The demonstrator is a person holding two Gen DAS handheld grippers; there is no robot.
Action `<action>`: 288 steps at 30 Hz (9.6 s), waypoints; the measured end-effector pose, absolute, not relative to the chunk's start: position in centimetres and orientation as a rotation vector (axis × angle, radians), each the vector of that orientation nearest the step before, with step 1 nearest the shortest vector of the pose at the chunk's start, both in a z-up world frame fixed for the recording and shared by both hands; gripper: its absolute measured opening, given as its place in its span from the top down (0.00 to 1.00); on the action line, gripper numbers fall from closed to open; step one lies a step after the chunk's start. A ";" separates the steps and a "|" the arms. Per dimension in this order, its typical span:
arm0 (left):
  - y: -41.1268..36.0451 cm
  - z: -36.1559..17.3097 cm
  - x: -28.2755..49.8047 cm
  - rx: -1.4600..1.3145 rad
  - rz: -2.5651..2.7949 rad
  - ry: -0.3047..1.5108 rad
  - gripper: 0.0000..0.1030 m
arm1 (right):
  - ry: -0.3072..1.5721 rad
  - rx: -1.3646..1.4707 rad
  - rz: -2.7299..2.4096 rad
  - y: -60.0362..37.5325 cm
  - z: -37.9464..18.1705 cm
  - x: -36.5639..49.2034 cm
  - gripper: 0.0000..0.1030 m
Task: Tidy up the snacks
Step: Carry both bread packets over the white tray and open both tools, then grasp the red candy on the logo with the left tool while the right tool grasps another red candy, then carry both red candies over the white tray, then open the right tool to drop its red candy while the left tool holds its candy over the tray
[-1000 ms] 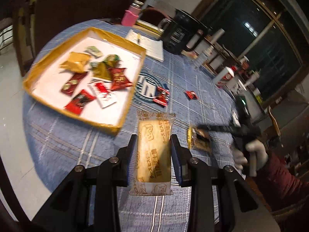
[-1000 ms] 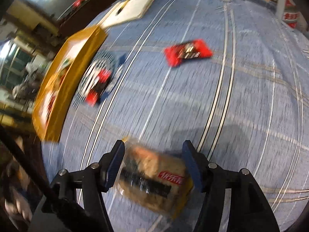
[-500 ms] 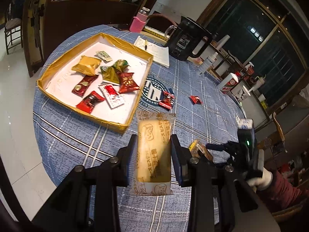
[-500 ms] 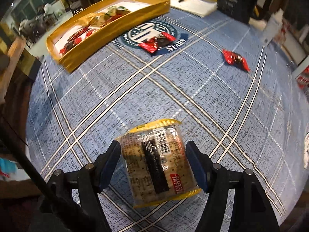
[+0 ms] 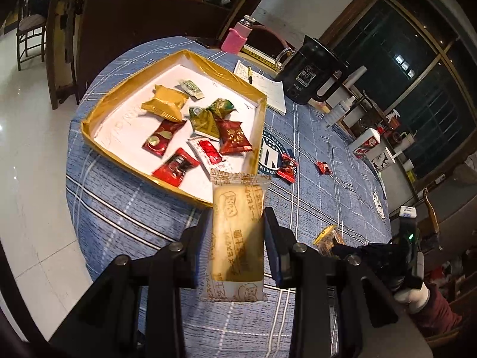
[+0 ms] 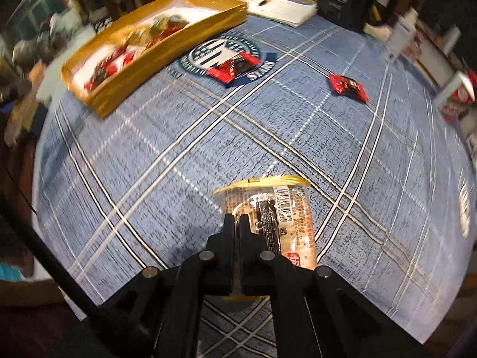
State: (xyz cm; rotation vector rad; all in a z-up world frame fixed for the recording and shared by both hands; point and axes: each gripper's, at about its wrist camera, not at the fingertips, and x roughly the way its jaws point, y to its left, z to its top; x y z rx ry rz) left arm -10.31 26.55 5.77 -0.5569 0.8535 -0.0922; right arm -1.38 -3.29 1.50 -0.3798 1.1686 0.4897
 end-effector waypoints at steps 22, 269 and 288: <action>28.5 5.9 -8.7 -0.547 -0.147 0.865 0.66 | 1.235 -0.315 0.367 -5.5 -0.7 0.6 0.33; 34.3 1.0 10.5 -0.115 0.041 1.032 0.81 | 1.154 -0.028 0.482 19.6 3.6 15.1 0.80; 33.8 2.6 11.6 -0.206 -0.045 0.999 0.81 | 1.075 -0.040 0.377 16.9 4.9 14.7 0.80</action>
